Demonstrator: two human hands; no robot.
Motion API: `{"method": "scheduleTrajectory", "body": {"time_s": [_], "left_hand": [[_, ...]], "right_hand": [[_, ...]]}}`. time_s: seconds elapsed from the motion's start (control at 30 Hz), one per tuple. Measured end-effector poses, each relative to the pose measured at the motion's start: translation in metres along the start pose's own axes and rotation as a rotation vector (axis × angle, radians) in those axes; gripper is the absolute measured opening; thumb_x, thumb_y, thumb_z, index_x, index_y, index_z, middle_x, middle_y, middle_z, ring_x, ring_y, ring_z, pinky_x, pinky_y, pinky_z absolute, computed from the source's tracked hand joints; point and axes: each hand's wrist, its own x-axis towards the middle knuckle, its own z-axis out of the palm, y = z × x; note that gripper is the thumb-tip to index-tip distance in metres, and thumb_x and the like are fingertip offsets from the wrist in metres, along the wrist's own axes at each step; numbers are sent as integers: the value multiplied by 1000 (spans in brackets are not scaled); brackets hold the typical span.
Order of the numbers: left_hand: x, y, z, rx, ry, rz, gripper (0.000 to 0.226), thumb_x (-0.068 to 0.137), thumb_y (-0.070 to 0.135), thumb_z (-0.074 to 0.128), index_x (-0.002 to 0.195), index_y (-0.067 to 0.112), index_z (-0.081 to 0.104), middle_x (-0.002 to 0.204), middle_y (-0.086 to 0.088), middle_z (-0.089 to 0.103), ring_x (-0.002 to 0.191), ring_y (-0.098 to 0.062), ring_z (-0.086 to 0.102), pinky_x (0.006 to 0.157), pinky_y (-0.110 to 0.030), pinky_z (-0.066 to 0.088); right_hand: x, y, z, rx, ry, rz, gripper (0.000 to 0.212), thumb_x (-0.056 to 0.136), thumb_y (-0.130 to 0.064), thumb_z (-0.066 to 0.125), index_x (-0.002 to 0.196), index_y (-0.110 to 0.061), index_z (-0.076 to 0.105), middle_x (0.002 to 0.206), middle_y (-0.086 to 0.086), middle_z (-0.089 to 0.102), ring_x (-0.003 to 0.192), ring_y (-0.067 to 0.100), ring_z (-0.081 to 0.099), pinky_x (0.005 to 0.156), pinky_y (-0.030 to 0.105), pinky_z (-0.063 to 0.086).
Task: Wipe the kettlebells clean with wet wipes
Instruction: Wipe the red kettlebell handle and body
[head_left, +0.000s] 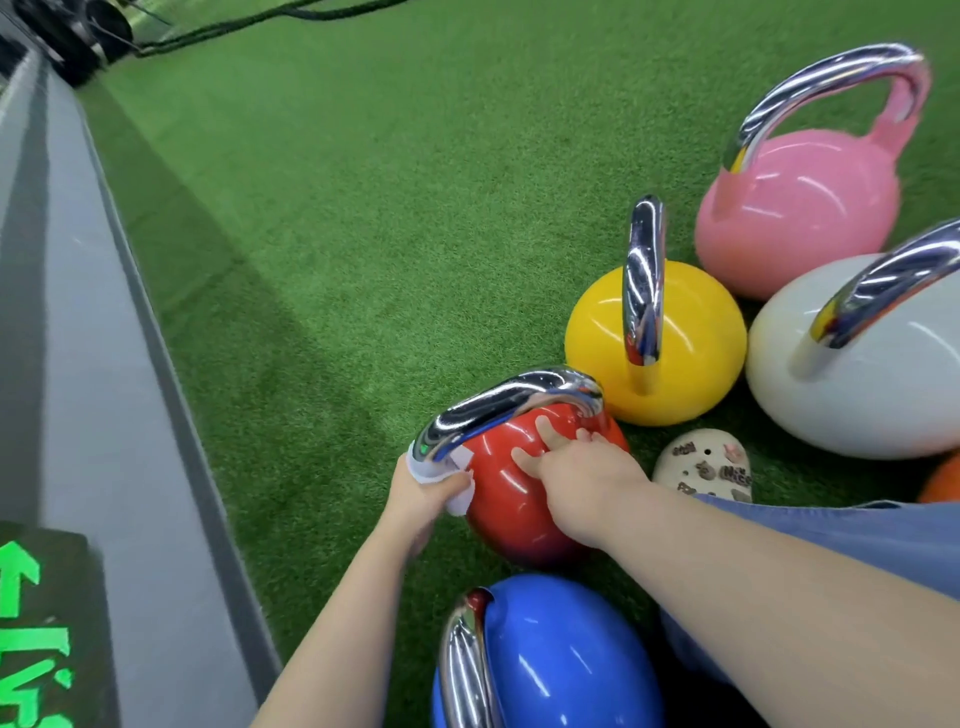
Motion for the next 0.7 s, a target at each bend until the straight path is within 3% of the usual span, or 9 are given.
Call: {"method": "scheduleTrajectory", "body": {"time_s": [0.1,0.17,0.27,0.33,0.43,0.57,0.7], "left_hand": [[2,32,-14,216,-246,-37,30,50,-5,57,77,5,52,53,4,57,45,-7,52,46,-19,41],[7,59,-16,471,-376,-53,35,49,0,57,84,7,54,65,3,59,56,-10,54,55,-23,44],[12,93,-5,880,-450,-66,32,52,12,62,81,9,52,71,-1,53,64,-15,48,59,-28,38],[12,103,11,1095,-402,35,21,65,14,67,74,14,48,69,1,51,64,-16,49,58,-26,36],[5,101,32,1346,-167,318,14,76,13,58,79,17,46,84,-3,57,83,-25,58,63,-27,37],[-6,96,48,1444,73,370,18,80,6,55,94,12,45,103,-6,53,95,-27,53,65,-30,35],[-6,103,60,1505,75,341,18,83,12,53,99,10,46,103,-7,56,94,-29,57,65,-31,37]], "right_hand": [[0,2,-1,8,-7,-4,66,94,-16,42,150,-33,12,158,8,-11,142,42,11,118,41,11],[0,3,-2,9,-6,-7,68,93,-14,43,149,-34,13,158,7,-10,142,41,11,117,41,11],[-1,2,-4,8,-21,-6,67,93,-13,42,149,-35,13,158,7,-11,142,41,10,118,41,10],[-2,3,-7,16,-26,-13,62,95,-15,38,149,-34,14,158,7,-10,142,41,11,117,41,10],[-3,8,-7,61,12,-39,64,93,-13,40,149,-35,18,159,5,-6,143,37,14,117,39,12],[-10,25,8,349,162,-66,64,88,-2,39,144,-32,34,158,-4,11,145,21,17,118,32,16],[-12,35,20,582,248,-35,60,84,5,37,135,-23,50,152,-5,30,142,15,25,115,26,22]]}}
